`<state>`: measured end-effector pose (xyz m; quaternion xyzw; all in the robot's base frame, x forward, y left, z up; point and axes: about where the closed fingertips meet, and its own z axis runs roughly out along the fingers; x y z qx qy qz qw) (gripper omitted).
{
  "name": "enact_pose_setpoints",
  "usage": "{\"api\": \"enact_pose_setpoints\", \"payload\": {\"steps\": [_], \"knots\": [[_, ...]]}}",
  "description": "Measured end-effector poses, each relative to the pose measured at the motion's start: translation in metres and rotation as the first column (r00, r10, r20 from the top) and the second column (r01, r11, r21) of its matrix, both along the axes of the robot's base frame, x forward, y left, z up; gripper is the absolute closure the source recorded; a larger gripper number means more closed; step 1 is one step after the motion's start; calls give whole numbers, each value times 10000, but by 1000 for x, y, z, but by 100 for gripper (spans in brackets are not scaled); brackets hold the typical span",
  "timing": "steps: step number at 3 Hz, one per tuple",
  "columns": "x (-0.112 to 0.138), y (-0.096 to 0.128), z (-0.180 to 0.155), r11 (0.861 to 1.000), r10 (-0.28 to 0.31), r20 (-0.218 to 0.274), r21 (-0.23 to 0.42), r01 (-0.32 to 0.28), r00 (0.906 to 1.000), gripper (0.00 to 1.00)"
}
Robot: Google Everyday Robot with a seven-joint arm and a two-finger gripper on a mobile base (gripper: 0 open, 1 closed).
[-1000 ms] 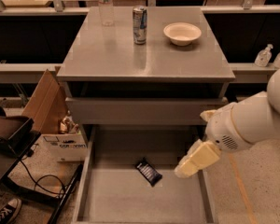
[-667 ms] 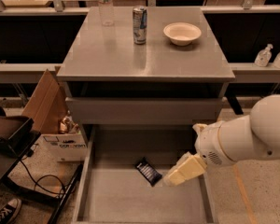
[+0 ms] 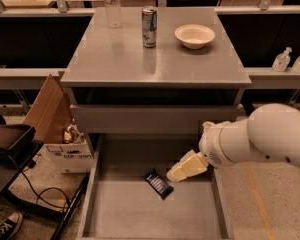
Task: Pick rxbar blueberry from middle drawer and place on counter
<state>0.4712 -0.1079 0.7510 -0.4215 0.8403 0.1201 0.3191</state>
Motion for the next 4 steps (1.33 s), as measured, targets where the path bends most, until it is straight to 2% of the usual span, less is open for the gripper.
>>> {"api": "enact_pose_setpoints", "payload": {"steps": [1,2,3,4], "knots": [[-2,20,-19,9998,135,-166,-171,-137,9998,0],[-1,55,-76,9995,293,-600,118,-286,9978,0],[14,84,-140,9990,209,-790,411,-177,9967,0],[34,104,-189,9981,167,-954,612,-108,9953,0]]}}
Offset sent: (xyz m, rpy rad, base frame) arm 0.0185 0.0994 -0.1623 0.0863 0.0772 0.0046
